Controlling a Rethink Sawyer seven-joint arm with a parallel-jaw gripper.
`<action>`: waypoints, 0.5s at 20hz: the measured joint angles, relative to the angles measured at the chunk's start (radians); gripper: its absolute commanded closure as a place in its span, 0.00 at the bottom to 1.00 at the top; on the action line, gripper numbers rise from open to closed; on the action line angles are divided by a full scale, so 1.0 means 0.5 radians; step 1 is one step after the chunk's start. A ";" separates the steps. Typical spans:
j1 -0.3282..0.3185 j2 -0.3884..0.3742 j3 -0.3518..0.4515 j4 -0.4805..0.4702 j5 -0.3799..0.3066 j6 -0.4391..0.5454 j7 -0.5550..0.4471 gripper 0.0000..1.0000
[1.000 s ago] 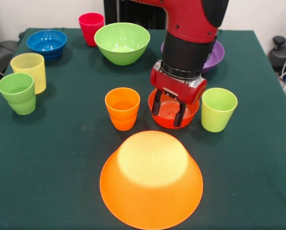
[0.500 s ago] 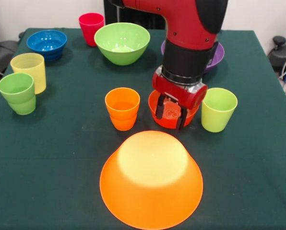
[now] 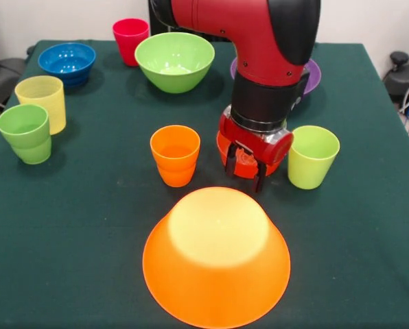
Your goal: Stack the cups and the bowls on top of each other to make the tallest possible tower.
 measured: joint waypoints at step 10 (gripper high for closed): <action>0.037 -0.003 -0.027 0.073 0.065 0.000 0.000 0.00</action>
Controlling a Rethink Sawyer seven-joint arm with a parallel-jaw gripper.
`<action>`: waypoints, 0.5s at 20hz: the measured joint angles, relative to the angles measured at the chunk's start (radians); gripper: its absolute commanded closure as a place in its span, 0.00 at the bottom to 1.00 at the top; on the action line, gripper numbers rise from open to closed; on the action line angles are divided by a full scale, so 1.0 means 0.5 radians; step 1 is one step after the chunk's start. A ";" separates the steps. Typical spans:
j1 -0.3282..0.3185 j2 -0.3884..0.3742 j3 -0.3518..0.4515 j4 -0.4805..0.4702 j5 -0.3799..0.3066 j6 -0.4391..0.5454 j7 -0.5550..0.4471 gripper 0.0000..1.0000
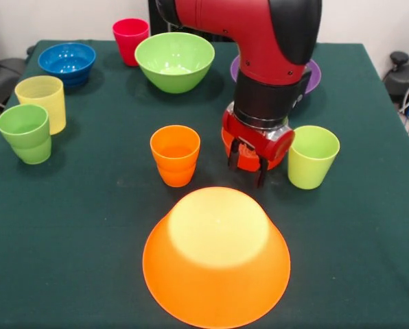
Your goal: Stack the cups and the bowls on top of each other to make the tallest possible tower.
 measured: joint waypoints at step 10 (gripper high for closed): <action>0.102 -0.096 -0.055 0.137 0.017 0.000 0.000 0.00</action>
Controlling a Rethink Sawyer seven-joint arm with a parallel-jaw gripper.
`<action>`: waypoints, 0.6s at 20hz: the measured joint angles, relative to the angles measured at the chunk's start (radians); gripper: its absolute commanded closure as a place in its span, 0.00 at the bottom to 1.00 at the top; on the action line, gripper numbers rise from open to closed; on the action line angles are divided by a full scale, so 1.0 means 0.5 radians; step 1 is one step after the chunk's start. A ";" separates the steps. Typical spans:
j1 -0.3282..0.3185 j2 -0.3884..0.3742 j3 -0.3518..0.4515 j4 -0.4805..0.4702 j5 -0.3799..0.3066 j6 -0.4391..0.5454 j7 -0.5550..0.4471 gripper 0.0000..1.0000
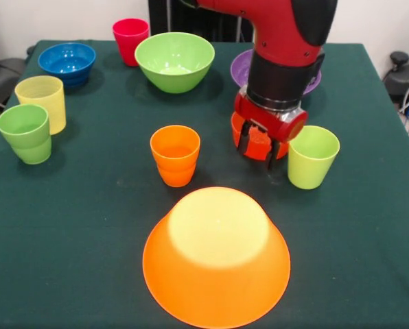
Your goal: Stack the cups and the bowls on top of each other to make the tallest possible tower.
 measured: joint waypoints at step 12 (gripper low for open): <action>0.021 -0.091 -0.039 0.029 0.070 0.000 0.000 0.00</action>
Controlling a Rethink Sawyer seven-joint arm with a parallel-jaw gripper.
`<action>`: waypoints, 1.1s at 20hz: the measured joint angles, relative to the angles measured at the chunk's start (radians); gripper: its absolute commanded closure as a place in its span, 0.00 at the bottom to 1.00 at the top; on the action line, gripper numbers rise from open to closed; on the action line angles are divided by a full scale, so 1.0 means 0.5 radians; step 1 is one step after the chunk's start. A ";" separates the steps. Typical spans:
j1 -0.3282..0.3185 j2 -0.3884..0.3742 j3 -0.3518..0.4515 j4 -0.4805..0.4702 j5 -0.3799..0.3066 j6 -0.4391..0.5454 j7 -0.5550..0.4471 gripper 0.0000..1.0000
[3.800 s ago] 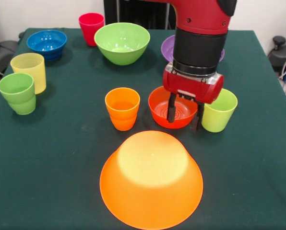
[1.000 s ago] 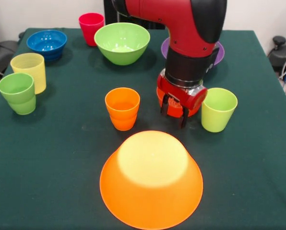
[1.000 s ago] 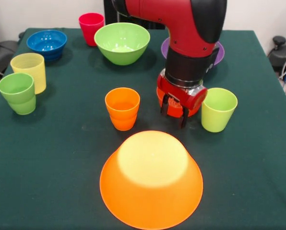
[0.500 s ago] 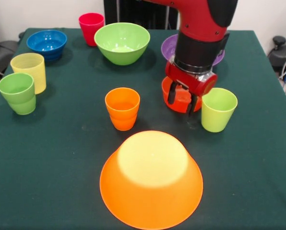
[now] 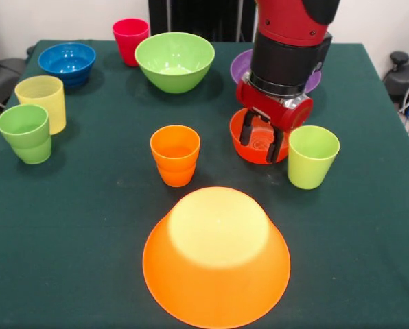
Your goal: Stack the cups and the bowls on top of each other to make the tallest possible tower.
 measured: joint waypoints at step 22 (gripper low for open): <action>0.033 0.000 -0.035 0.075 0.142 0.000 0.021 0.00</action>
